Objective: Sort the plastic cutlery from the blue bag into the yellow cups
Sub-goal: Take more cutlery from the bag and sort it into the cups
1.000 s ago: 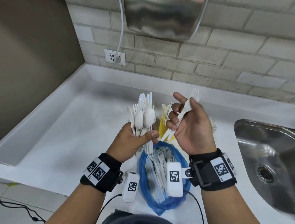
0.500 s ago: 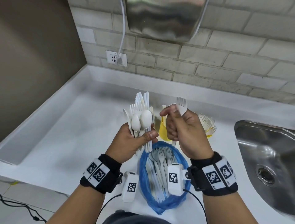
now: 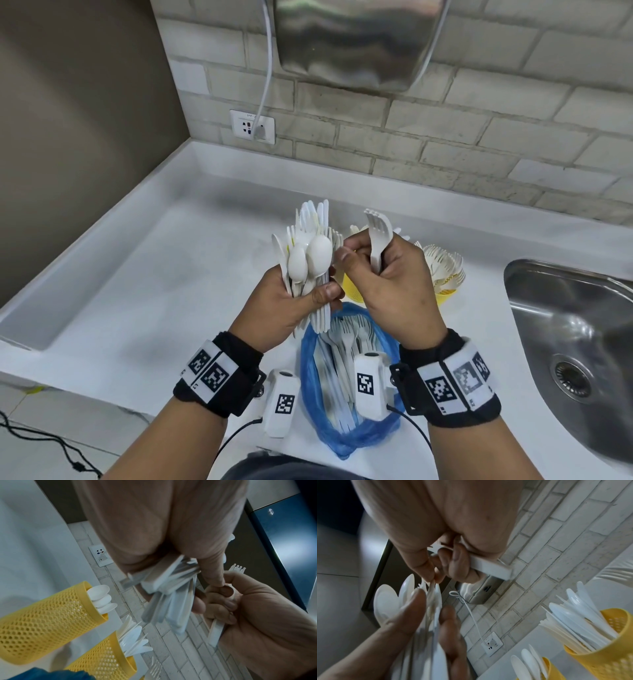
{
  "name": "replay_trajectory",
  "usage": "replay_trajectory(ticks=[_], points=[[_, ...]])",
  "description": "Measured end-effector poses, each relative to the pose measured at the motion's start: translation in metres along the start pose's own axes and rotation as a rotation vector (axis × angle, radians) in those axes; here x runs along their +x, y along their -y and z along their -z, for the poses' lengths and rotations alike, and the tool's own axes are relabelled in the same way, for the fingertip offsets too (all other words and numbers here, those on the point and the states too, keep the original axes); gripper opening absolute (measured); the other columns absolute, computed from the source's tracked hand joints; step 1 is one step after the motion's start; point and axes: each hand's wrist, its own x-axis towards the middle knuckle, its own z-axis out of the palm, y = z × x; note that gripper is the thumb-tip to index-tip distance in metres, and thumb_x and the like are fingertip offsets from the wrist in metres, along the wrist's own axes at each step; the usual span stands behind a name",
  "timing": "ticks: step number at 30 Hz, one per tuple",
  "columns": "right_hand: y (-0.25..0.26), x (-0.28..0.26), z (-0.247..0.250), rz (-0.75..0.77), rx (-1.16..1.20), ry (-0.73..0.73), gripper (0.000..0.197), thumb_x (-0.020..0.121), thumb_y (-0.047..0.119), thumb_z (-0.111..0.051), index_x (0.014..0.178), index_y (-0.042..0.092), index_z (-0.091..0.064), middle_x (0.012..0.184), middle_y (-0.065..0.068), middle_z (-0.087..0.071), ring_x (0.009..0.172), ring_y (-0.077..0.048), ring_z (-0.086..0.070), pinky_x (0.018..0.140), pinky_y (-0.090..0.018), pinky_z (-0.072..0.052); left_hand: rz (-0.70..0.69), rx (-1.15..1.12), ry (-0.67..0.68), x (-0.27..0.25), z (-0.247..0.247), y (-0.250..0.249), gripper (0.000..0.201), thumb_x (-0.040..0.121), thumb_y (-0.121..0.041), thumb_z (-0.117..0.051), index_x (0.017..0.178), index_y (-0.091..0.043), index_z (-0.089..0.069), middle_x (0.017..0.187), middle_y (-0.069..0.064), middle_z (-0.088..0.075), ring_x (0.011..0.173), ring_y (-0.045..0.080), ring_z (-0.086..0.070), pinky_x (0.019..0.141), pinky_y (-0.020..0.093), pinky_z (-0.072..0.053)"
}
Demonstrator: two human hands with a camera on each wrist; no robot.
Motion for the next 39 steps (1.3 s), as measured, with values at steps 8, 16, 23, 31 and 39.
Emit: replay_trajectory(ticks=[8,16,23,31,39], points=[[-0.001,0.002,-0.001,-0.028,0.128,-0.045,0.006,0.100,0.009,-0.062,0.097,0.007,-0.057,0.052,0.014,-0.052,0.042,-0.004,-0.047,0.048,-0.019,-0.040,0.007,0.004,-0.008,-0.003,-0.001,-0.004,0.013,0.092,-0.026,-0.068,0.097,-0.017,-0.075,0.090,0.014,-0.077,0.083,0.030,-0.076,0.081,0.037,-0.062],[-0.014,0.002,-0.005,-0.038,0.159,-0.016,0.011,0.097,0.019,-0.066,0.107,0.017,-0.064,0.060,0.020,-0.056,0.051,0.002,-0.052,0.056,-0.019,-0.041,-0.002,0.039,-0.005,0.000,-0.001,-0.002,0.019,0.094,-0.023,-0.067,0.105,-0.009,-0.072,0.090,0.014,-0.077,0.084,0.028,-0.076,0.080,0.032,-0.059],[-0.005,-0.002,-0.011,-0.198,0.340,0.063,0.032,0.101,0.005,-0.060,0.070,0.015,-0.064,0.046,0.013,-0.056,0.040,0.001,-0.052,0.047,-0.024,-0.047,-0.037,0.006,0.000,0.002,-0.004,-0.005,0.032,0.093,-0.020,-0.067,0.122,-0.007,-0.069,0.109,0.012,-0.078,0.100,0.027,-0.076,0.086,0.029,-0.059],[-0.014,0.007,-0.017,-0.175,0.373,-0.177,0.053,0.102,0.023,-0.062,0.073,-0.017,-0.043,0.049,-0.008,-0.034,0.041,-0.017,-0.030,0.046,-0.028,-0.031,0.038,0.038,-0.008,0.003,-0.003,-0.001,0.028,0.091,-0.028,-0.067,0.108,-0.007,-0.071,0.090,0.013,-0.078,0.081,0.026,-0.076,0.078,0.034,-0.062],[-0.011,0.015,-0.010,-0.161,0.534,-0.262,0.035,0.107,0.018,-0.050,0.084,-0.007,-0.060,0.061,-0.018,-0.041,0.041,-0.015,-0.033,0.042,-0.025,-0.025,0.090,0.007,-0.024,0.006,-0.003,0.001,0.022,0.091,-0.029,-0.069,0.098,-0.008,-0.071,0.085,0.014,-0.076,0.074,0.028,-0.072,0.076,0.042,-0.063]])
